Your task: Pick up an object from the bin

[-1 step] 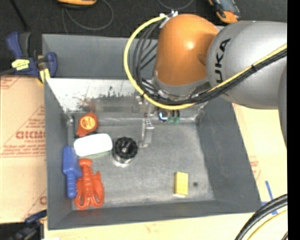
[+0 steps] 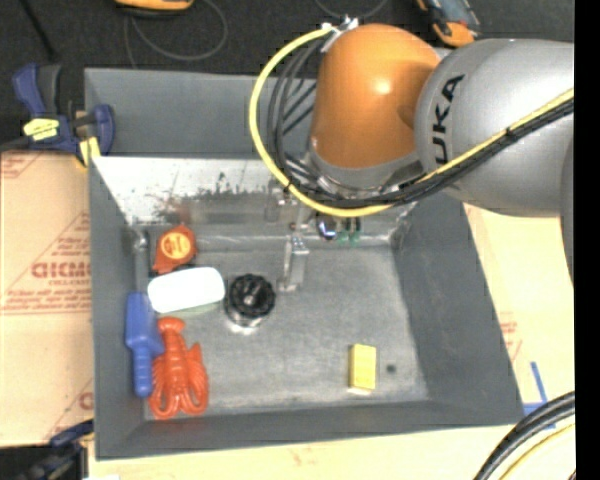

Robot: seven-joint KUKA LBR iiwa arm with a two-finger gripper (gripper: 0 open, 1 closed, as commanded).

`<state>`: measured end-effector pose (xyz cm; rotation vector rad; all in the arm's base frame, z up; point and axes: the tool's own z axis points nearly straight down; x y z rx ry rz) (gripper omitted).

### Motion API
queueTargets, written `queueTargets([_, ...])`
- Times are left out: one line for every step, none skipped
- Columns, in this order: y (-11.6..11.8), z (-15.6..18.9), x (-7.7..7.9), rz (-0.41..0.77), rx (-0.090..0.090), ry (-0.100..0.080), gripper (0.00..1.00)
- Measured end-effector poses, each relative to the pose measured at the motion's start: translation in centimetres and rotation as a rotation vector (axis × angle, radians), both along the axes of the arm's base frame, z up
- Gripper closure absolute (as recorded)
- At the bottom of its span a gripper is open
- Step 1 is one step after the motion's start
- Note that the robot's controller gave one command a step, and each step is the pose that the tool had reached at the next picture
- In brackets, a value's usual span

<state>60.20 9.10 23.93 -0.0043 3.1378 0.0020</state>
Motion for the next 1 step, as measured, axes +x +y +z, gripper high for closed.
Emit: queueTargets([-1.03,-9.61,-5.50,0.127,-0.002,0.004,1.00])
